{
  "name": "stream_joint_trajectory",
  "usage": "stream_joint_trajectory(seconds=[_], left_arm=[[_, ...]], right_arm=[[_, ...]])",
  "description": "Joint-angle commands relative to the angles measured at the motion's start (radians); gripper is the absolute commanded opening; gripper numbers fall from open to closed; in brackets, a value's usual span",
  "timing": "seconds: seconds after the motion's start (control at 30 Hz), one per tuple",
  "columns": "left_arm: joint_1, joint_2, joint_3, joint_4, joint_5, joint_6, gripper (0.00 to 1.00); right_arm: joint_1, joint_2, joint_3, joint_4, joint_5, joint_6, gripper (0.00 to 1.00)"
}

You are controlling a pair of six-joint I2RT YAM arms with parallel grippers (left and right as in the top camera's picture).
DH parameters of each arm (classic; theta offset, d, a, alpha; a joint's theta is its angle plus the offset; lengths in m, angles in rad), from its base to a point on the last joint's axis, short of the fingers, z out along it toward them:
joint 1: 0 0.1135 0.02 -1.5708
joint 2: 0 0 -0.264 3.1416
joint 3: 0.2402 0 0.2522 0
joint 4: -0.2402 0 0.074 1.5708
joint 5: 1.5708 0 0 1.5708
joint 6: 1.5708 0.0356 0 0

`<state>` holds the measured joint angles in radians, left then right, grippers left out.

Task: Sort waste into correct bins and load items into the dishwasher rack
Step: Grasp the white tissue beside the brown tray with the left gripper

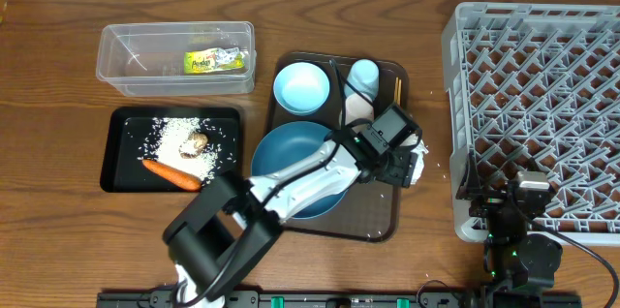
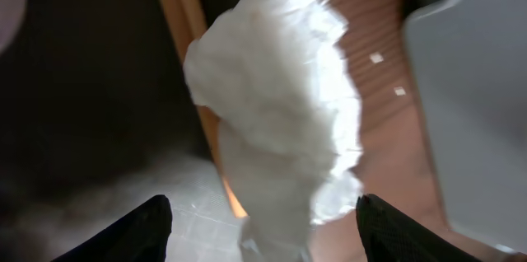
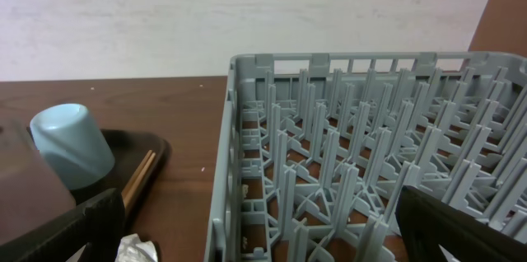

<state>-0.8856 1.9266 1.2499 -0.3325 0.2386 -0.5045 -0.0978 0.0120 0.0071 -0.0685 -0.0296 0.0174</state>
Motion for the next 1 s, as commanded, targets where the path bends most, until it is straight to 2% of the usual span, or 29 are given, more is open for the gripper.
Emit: stream_joint_trajectory(seconds=[0.0, 0.13, 0.33, 0.67, 0.77, 0.8, 0.83, 0.87, 0.97], left_arm=[[-0.002, 0.035, 0.007, 0.002, 0.014, -0.032, 0.72], [-0.002, 0.035, 0.007, 0.014, 0.014, -0.032, 0.65], [-0.002, 0.035, 0.007, 0.018, 0.014, -0.032, 0.63], [-0.002, 0.016, 0.007, 0.017, 0.014, -0.032, 0.36], [-0.002, 0.003, 0.007, 0.017, 0.014, -0.032, 0.21], [-0.002, -0.001, 0.007, 0.017, 0.014, -0.032, 0.12], [-0.002, -0.004, 0.007, 0.017, 0.013, -0.032, 0.09], [-0.002, -0.006, 0.007, 0.015, 0.014, -0.032, 0.06], [-0.002, -0.016, 0.007, 0.005, 0.014, -0.032, 0.06]], right_arm=[[-0.006, -0.005, -0.002, -0.003, -0.001, -0.007, 0.99], [-0.006, -0.005, -0.002, -0.003, -0.001, -0.007, 0.99], [-0.006, -0.005, -0.002, -0.003, -0.001, -0.007, 0.99], [-0.006, -0.005, -0.002, -0.003, -0.001, -0.007, 0.99], [-0.006, -0.005, -0.002, -0.003, -0.001, -0.007, 0.99], [-0.006, -0.005, -0.002, -0.003, -0.001, -0.007, 0.99], [-0.006, -0.005, -0.002, -0.003, -0.001, -0.007, 0.99], [-0.006, -0.005, -0.002, -0.003, -0.001, -0.007, 0.99], [-0.006, -0.005, -0.002, -0.003, -0.001, -0.007, 0.99]])
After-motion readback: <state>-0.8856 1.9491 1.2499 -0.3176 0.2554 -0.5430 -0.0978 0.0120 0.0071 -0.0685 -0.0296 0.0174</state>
